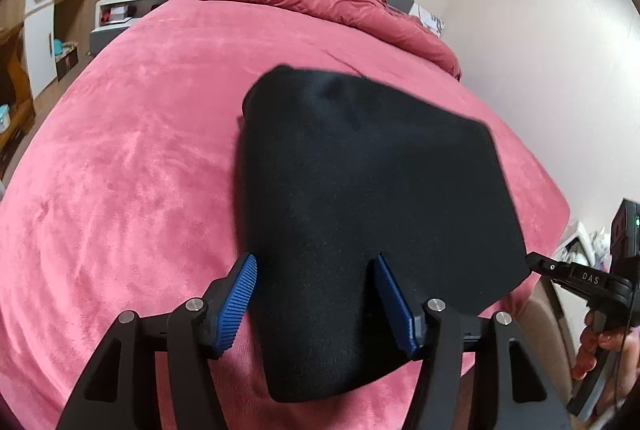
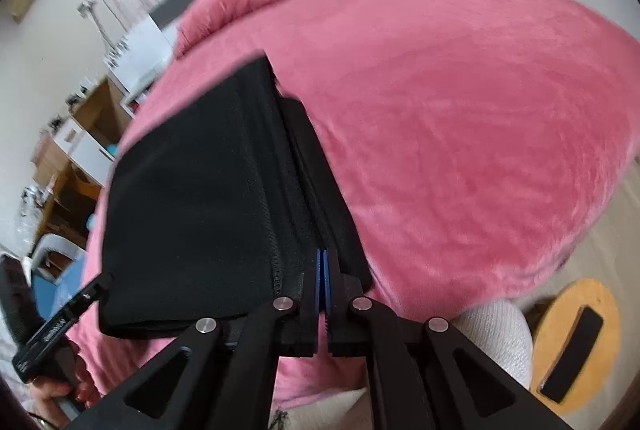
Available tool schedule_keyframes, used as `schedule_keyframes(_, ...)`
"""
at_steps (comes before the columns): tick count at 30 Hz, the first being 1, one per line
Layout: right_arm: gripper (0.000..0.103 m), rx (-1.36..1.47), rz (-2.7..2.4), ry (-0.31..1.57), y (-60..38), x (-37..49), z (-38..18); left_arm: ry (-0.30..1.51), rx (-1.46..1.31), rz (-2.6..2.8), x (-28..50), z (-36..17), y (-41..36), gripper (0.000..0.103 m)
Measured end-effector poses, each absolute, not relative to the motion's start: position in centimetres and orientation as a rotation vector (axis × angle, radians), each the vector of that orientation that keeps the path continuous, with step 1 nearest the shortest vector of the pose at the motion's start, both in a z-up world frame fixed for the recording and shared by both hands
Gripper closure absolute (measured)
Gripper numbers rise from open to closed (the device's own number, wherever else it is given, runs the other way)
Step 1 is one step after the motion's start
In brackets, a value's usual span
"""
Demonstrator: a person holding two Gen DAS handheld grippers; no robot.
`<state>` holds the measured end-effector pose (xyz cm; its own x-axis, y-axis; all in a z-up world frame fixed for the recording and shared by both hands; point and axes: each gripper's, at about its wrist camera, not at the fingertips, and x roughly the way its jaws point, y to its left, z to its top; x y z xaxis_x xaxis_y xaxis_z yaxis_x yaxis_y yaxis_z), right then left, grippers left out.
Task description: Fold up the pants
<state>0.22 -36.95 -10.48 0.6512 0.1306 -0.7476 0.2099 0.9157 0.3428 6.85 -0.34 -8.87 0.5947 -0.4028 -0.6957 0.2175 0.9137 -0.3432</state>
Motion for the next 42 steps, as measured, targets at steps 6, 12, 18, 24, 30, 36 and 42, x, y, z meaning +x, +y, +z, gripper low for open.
schedule_keyframes(6,0.026,0.458,0.069,0.677,-38.0,4.1,-6.0,0.781,-0.234,-0.37,7.5,-6.7,-0.3,0.041)
schedule_keyframes(12,0.037,0.549,0.116,0.787,-38.5,14.1,-8.5,0.805,-0.152,-0.403,8.4,-6.8,-2.6,0.041)
schedule_keyframes(18,0.09,0.402,0.114,0.845,-36.3,15.8,-9.5,0.813,-0.016,-0.437,7.6,-8.1,-4.7,0.041)
schedule_keyframes(24,0.101,0.303,-0.077,0.838,-36.7,14.4,-9.9,0.804,0.009,-0.464,7.7,-8.8,-5.7,0.041)
schedule_keyframes(30,0.097,0.302,-0.101,0.856,-36.8,14.9,-12.1,0.778,0.142,-0.483,7.0,-9.0,-6.8,0.041)
schedule_keyframes(36,0.074,0.398,-0.075,0.687,-38.5,10.9,-7.2,0.764,-0.098,-0.473,8.7,-5.9,-3.6,0.041)
schedule_keyframes(42,0.078,0.2,0.232,0.653,-31.1,10.9,-5.2,0.73,-0.109,-0.478,13.1,-3.7,-5.2,0.042)
